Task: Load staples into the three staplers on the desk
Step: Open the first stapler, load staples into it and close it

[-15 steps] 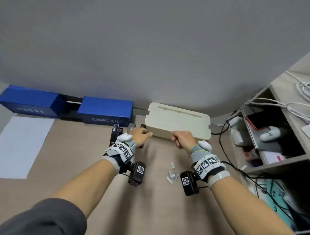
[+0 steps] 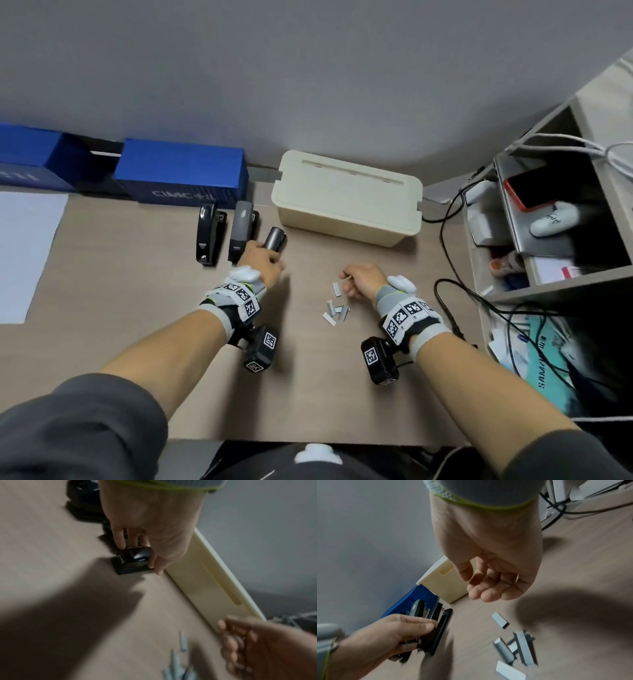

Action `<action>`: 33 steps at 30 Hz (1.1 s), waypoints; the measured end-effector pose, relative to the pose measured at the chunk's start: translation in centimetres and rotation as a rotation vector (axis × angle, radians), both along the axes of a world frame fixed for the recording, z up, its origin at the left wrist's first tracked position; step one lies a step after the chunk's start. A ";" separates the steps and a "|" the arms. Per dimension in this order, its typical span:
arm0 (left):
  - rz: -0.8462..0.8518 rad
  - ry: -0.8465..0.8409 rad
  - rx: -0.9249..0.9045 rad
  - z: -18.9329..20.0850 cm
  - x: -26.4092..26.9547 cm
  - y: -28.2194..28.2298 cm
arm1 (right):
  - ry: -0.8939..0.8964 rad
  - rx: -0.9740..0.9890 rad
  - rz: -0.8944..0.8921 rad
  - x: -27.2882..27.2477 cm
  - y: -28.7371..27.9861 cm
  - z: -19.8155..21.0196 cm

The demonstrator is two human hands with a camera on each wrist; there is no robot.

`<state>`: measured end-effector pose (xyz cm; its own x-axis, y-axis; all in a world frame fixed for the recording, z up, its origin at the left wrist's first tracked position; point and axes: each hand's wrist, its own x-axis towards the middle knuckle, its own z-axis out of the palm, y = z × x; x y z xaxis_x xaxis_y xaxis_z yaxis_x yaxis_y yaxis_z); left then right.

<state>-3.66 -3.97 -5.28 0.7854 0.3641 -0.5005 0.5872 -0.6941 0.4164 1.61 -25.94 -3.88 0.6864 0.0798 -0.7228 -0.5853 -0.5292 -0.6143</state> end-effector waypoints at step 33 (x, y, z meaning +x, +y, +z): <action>0.223 -0.413 -0.717 5.5 -2.3 -1.6 | -0.024 0.488 0.245 -2.6 -0.1 3.9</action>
<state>-5.98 -5.58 0.21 0.9029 0.2367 -0.3589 0.3838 -0.0674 0.9210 -1.00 -25.99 -0.03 0.6216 0.5616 -0.5460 -0.4632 -0.2985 -0.8344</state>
